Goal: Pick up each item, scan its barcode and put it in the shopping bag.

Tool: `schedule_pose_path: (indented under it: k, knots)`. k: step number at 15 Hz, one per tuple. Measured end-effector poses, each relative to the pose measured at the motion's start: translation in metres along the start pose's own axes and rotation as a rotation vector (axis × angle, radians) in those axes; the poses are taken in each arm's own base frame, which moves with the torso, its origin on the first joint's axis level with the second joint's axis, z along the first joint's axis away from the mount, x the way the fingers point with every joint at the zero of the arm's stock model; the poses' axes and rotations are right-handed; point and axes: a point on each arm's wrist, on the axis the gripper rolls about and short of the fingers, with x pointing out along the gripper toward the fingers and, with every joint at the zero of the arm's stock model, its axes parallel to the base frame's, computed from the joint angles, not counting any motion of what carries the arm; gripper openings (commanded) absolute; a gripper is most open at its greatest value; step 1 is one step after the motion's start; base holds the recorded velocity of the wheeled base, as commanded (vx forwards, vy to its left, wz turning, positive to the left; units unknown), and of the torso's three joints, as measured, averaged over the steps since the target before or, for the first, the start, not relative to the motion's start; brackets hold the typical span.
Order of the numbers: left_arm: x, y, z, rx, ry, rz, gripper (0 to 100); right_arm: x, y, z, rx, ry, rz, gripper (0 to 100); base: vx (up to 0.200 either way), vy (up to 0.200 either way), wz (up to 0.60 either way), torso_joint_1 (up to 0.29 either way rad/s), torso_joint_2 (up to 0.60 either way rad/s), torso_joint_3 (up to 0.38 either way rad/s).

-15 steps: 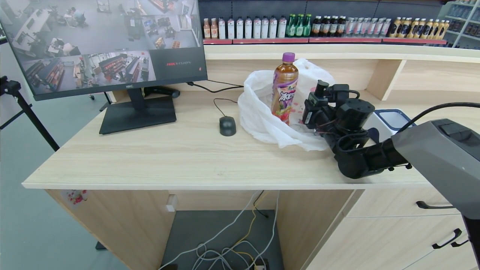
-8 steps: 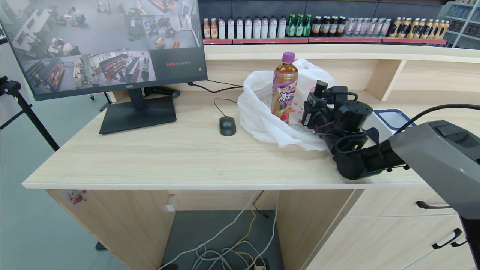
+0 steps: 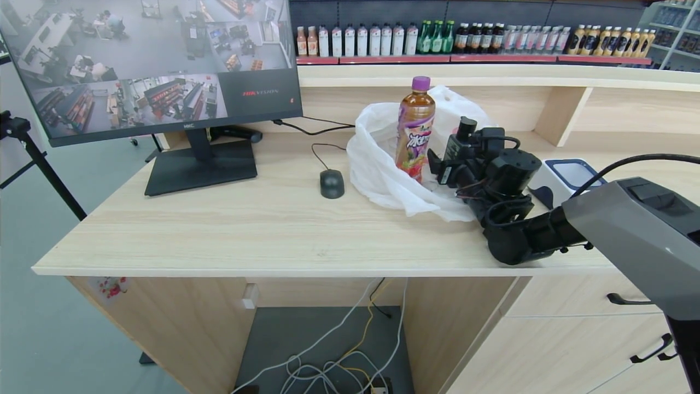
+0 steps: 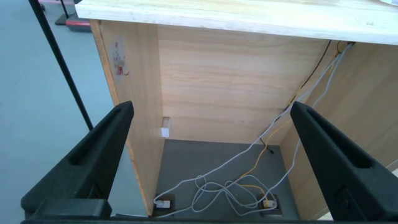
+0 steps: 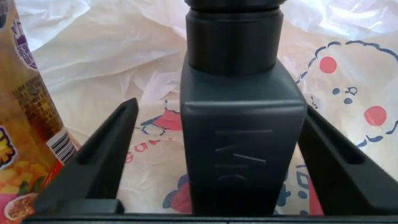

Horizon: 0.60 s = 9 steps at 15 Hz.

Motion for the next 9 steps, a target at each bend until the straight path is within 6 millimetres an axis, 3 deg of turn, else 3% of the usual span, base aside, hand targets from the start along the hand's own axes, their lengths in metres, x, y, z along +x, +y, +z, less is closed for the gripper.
schedule_pose_path:
  k: [5, 9]
  knots:
    - [0.000, 0.000, 0.000, 0.000, 0.000, 0.001, 100, -0.001, -0.008, 0.013, -0.006, -0.029, -0.021, 100, 0.000, 0.000, 0.00, 0.000, 0.00, 0.000]
    - [0.000, 0.000, 0.000, 0.000, 0.000, 0.001, 100, -0.005, -0.002, 0.045, -0.007, -0.090, -0.002, 100, 0.000, 0.000, 0.00, 0.000, 0.00, 0.000]
